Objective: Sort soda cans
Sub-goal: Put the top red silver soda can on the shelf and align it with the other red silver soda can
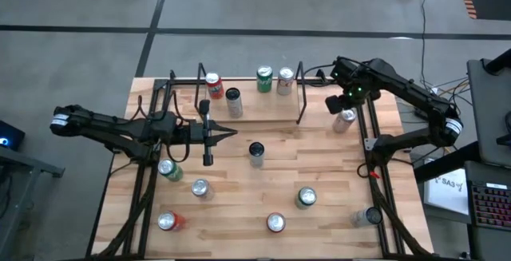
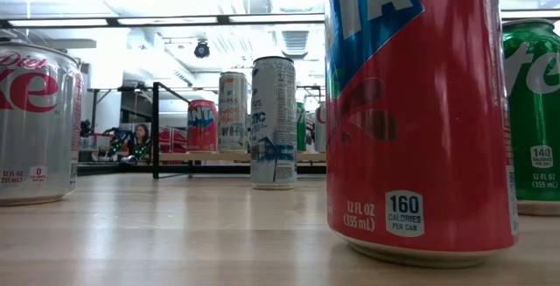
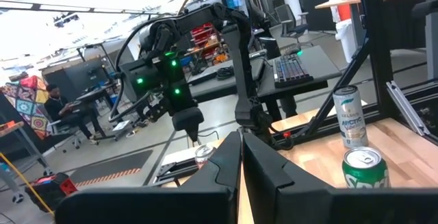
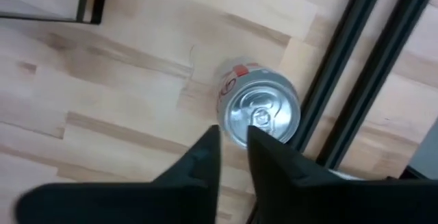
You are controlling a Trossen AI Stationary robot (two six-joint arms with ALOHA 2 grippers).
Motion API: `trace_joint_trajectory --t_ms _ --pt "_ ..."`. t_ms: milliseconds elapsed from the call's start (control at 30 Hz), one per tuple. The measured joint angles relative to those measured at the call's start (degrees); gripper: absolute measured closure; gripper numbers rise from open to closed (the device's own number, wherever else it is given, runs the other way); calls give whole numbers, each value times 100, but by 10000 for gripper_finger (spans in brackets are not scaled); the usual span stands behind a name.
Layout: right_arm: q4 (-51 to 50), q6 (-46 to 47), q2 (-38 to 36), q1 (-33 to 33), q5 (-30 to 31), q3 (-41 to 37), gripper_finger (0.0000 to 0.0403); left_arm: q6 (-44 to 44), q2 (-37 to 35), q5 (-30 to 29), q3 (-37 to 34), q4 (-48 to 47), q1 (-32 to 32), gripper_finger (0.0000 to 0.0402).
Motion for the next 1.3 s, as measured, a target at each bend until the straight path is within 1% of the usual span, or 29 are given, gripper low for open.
trace_joint_trajectory --t_ms 67,367,467,567,667,967,1100,1300 --pt "-2 0 0 0 -50 0 309 0 0 0 0 0 0 401" --pt "-118 107 0 2 -50 2 122 20 0 0 0 -2 0 401" --pt "-120 107 0 2 -10 2 71 42 0 0 0 -2 0 401" --pt "-116 105 0 2 -9 -19 37 42 0 0 0 -2 0 402" --pt "-75 103 0 2 -6 -95 27 42 0 0 0 -2 0 401" --pt "573 123 0 -11 57 -733 25 44 0 -2 0 -4 0 401" --pt "603 278 0 -12 299 -921 25 44 0 -1 0 -4 0 401" --pt "655 304 0 -11 304 -1091 25 44 0 0 0 -5 0 401"
